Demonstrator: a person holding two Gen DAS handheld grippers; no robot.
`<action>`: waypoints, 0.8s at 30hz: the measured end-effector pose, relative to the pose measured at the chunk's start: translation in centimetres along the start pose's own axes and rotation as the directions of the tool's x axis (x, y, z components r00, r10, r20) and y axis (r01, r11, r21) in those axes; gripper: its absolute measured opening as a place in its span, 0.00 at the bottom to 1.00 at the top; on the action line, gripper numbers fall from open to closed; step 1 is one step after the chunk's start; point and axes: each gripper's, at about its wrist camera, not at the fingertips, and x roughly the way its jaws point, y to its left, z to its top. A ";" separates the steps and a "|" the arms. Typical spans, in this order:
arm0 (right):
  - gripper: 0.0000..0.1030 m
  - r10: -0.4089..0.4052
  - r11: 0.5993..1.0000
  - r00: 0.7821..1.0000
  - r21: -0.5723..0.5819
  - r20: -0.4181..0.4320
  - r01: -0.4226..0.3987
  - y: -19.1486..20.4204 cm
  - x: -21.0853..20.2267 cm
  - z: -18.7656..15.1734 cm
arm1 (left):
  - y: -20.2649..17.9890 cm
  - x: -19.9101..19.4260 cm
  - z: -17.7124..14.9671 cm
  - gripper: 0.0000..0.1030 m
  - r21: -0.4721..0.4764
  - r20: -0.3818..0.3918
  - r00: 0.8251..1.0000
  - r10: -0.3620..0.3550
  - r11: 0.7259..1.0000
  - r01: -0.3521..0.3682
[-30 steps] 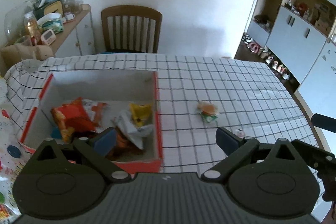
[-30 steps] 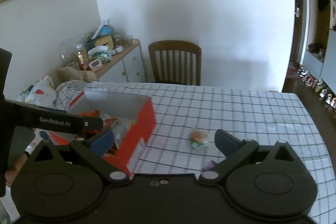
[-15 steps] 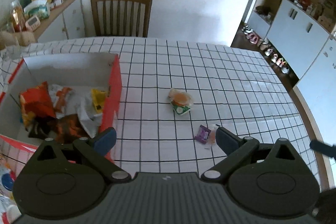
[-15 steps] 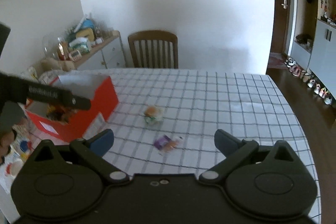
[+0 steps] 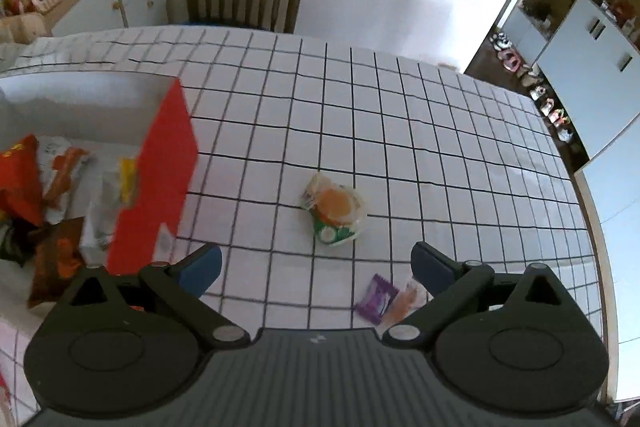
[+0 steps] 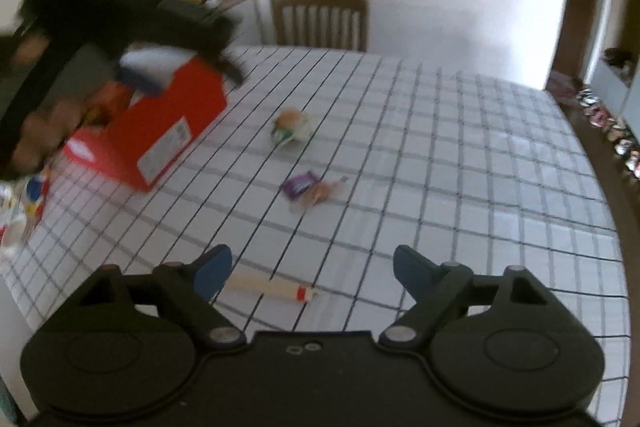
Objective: Organize snacks
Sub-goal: 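Move both tools back toward the remaining snacks, then grasp the wrapped bun with the left tool while the right tool grasps the stick packet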
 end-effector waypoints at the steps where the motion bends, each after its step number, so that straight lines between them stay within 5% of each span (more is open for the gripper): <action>1: 0.82 0.012 1.000 1.000 -0.014 -0.013 -0.012 0.1 0.5 0.0 | -0.1 0.7 0.3 0.99 -0.003 -0.010 1.000 0.007 1.000 -0.007; 10: 0.63 0.085 0.973 0.990 -0.204 -0.116 -0.108 1.9 4.5 -0.4 | -0.4 6.3 2.3 0.98 -0.063 -0.105 0.994 0.015 0.998 -0.021; 17: 0.46 0.115 0.866 0.980 -0.467 -0.161 -0.178 3.8 6.4 -0.8 | -0.6 9.7 3.5 0.98 -0.131 -0.160 0.987 0.008 0.991 -0.029; 24: 0.32 0.200 0.805 0.949 -0.510 -0.245 -0.302 3.5 7.6 0.0 | -1.1 11.8 3.2 0.98 -0.135 -0.193 0.981 0.017 0.990 -0.043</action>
